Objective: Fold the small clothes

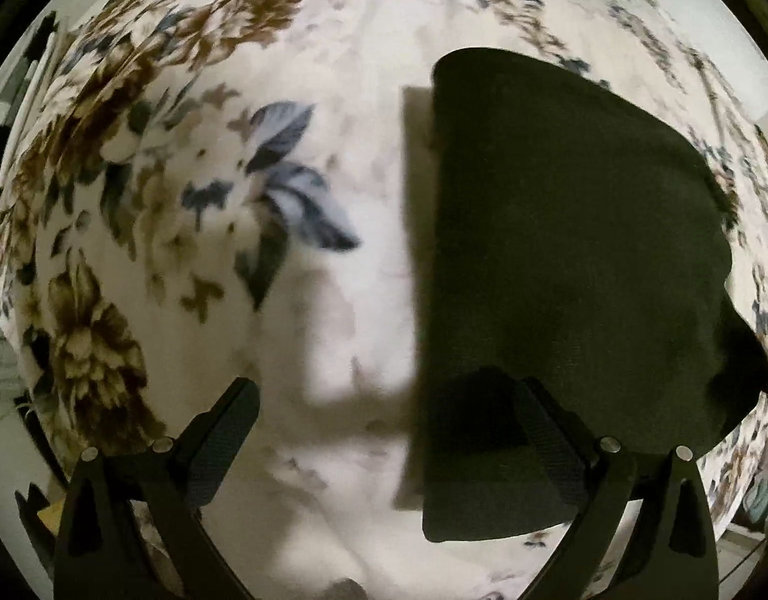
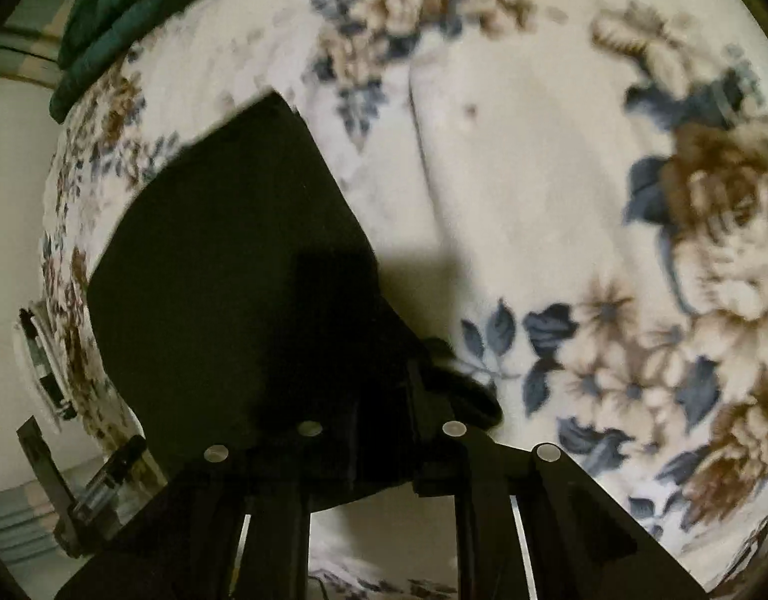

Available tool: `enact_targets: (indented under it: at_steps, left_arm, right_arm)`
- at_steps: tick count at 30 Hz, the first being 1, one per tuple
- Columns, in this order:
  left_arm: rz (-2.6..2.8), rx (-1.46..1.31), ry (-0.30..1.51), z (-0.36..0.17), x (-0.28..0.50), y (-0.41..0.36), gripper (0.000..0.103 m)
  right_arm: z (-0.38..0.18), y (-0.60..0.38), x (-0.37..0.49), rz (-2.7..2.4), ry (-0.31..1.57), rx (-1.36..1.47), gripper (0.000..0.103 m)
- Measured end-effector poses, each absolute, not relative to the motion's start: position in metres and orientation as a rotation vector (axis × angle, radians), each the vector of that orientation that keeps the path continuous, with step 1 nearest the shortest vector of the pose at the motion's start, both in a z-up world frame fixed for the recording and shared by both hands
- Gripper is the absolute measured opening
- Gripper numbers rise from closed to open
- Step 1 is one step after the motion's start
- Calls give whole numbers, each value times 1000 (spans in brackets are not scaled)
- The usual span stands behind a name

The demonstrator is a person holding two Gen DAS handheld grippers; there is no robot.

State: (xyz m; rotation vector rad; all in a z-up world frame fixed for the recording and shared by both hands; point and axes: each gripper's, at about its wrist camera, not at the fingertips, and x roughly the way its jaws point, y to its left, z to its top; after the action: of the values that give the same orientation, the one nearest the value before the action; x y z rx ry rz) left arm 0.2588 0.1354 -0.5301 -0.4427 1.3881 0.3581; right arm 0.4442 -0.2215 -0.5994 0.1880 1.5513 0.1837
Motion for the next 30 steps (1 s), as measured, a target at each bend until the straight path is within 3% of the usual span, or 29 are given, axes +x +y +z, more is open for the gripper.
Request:
enact_targets:
  at_steps: [1,6,8,10,13,22,30]
  left_arm:
    - [349,-446,1376,-529,259,134,103]
    - [269,-541,1364,-534,260,135,103]
    - [233,-603,1356,-540,258,140,103]
    - [200,-659,1346,-544,255,142,103]
    - [145,-754,1322,-555,252,148,103]
    - [49,-887,1246,-571,283,163,103]
    - [69,-922,1165,-577,314,171,103]
  right_arm:
    - [-600,-228,445,144,1551,192,3]
    - [-630,-266,445,161,1645,424,4]
    - [-622,-273,443,207,1648,457,16]
    - [-614,-285,433,210,1644,537,46]
    - [-617,-292,410,241,1656,701,52]
    - [-706,-240,380,323,1621,1014,55]
    - [-709,-218,406,381,1528,1052,57]
